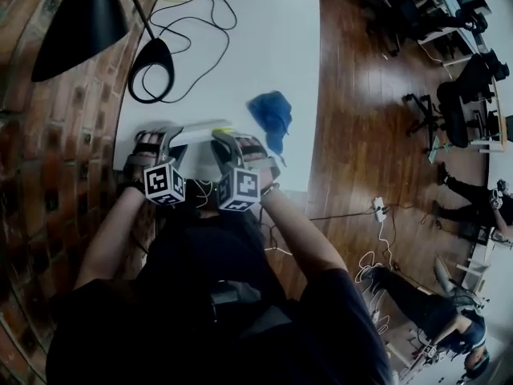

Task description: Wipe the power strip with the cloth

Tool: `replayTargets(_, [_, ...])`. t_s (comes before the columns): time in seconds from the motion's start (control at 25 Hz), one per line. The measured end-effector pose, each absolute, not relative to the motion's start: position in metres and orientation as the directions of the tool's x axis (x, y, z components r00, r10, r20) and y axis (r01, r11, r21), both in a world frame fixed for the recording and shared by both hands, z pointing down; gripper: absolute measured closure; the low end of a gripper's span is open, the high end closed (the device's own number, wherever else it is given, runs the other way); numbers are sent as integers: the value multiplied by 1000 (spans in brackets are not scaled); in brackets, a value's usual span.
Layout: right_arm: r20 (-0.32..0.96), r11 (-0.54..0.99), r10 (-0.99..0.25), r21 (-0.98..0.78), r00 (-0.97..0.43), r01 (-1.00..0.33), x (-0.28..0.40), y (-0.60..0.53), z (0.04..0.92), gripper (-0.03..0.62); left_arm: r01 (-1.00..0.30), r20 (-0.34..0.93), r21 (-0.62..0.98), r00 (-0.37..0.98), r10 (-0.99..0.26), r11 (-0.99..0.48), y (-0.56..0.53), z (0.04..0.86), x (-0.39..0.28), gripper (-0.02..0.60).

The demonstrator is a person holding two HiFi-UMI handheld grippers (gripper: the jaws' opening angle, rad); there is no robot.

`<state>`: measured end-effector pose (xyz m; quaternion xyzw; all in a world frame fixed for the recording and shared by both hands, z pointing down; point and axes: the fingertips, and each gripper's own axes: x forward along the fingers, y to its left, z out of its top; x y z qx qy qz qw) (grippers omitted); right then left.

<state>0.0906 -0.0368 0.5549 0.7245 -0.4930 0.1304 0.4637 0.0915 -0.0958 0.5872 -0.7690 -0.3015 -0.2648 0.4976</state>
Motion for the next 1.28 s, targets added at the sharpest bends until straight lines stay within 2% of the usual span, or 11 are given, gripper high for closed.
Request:
replayTargets(0.16, [654,-107,-606,497,453,-861,84,-41,555,538,712,702,-588,685,194,-384,-100,578,80,371])
replayTargets(0.32, [648,-103,-616,498,448,-861,74,-37,558,546,689,691,-512,685,231,-513,-104,562,66,368])
replayTargets(0.64, [714,-65,-578,443,396,-894,46,-29,590,546,638,732,-62,553,399,-768,-109,565,41,386])
replayTargets(0.72, [726,-63,-566,434,390,-899,44,-28,594,546,634,738,-91,561,376,-768,-111,564,43,433])
replayTargets(0.84, [743,-70,-554,409,377,-910,45,-34,602,546,642,742,-169,583,333,-748,-113,565,44,433])
replayTargets(1.04, [761,-76,-544,375,354,-924,55,-47,610,553,630,729,-161,595,338,-760,-118,568,52,436])
replayTargets(1.08, [758,-79,-551,368,348,-926,57,-51,606,553,635,730,-164,593,340,-755,-119,568,53,437])
replayTargets(1.16, [734,-119,-595,322,327,-939,59,-57,589,502,649,731,-174,589,345,-741,-120,568,56,442])
replayTargets(1.28, [665,-208,-685,213,298,-955,60,-62,549,499,666,737,-171,576,355,-726,-120,571,54,453])
